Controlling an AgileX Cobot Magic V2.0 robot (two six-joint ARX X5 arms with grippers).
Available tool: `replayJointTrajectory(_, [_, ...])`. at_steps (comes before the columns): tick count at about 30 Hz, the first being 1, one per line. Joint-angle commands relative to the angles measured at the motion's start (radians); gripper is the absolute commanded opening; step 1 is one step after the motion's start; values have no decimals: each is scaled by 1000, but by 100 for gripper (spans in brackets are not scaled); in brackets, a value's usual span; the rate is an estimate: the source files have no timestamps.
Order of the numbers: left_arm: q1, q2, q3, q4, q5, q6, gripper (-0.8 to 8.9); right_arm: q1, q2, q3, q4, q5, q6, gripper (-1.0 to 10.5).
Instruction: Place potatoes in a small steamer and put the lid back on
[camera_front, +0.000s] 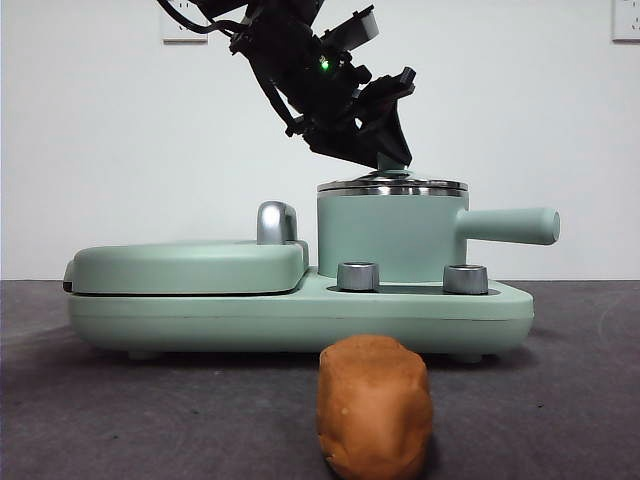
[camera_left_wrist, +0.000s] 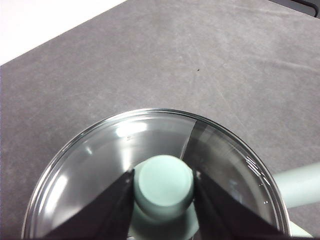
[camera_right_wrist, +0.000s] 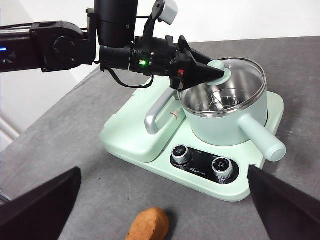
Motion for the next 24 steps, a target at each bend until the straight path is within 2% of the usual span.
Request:
replayJointTrajectory(1, [-10, 29, 26, 11, 0, 10, 108, 0, 5, 14, 5, 0, 10, 546])
replayJointTrajectory(5, [-10, 29, 27, 14, 0, 10, 108, 0, 5, 14, 5, 1, 10, 546])
replayJointTrajectory(10, [-8, 10, 34, 24, 0, 5, 109, 0, 6, 14, -37, 53, 30, 546])
replayJointTrajectory(14, [-8, -36, 35, 23, 0, 5, 109, 0, 16, 14, -74, 57, 33, 546])
replayJointTrajectory(24, [-2, -148, 35, -31, 0, 6, 109, 29, 95, 14, -74, 72, 164, 546])
